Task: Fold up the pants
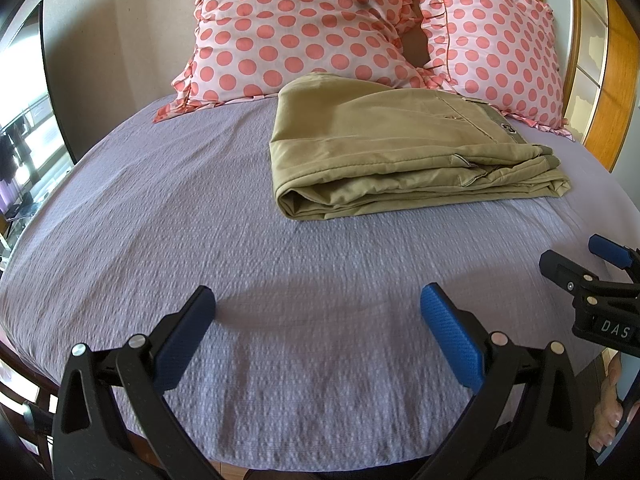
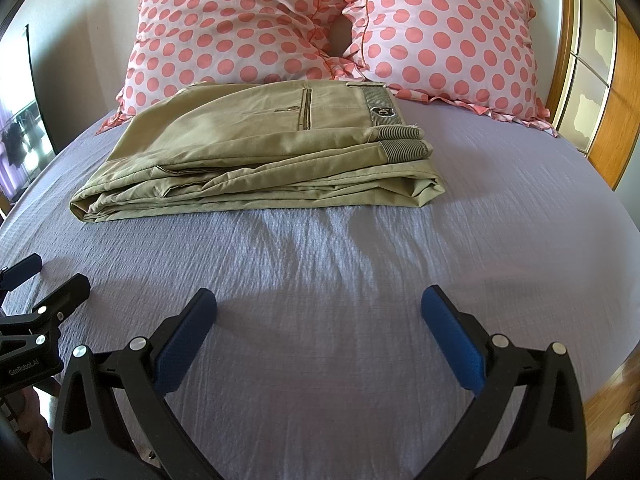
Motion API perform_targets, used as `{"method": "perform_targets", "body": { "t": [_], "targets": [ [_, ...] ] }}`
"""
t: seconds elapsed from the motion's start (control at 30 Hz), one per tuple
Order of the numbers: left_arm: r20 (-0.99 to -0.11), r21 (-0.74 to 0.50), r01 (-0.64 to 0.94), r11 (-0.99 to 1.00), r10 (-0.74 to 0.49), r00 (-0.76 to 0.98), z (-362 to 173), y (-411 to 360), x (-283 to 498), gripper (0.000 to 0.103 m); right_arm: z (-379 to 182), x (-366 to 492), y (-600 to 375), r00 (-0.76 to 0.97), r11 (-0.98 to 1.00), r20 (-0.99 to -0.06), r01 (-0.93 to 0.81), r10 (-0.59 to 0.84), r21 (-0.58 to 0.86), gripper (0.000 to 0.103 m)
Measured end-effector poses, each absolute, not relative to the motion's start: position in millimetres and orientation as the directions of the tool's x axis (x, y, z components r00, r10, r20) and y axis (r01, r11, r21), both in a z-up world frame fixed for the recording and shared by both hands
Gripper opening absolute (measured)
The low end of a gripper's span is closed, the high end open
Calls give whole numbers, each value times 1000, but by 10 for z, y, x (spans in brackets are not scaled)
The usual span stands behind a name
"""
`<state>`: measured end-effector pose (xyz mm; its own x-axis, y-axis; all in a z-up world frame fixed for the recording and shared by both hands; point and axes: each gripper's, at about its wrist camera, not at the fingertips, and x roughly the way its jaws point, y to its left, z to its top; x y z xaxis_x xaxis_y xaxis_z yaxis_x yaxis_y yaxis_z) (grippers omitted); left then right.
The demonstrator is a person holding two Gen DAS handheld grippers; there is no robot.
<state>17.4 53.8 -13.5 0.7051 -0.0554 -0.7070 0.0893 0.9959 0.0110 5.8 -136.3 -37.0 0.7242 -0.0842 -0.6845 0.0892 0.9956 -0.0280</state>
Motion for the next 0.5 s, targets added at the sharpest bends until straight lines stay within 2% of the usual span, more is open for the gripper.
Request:
{"method": "perform_targets", "body": {
  "t": [0.5],
  "targets": [
    [-750, 9, 98, 995, -58, 659, -103, 532, 253, 101, -372, 60, -1362, 724, 996, -684, 90, -85, -28, 102]
  ]
}}
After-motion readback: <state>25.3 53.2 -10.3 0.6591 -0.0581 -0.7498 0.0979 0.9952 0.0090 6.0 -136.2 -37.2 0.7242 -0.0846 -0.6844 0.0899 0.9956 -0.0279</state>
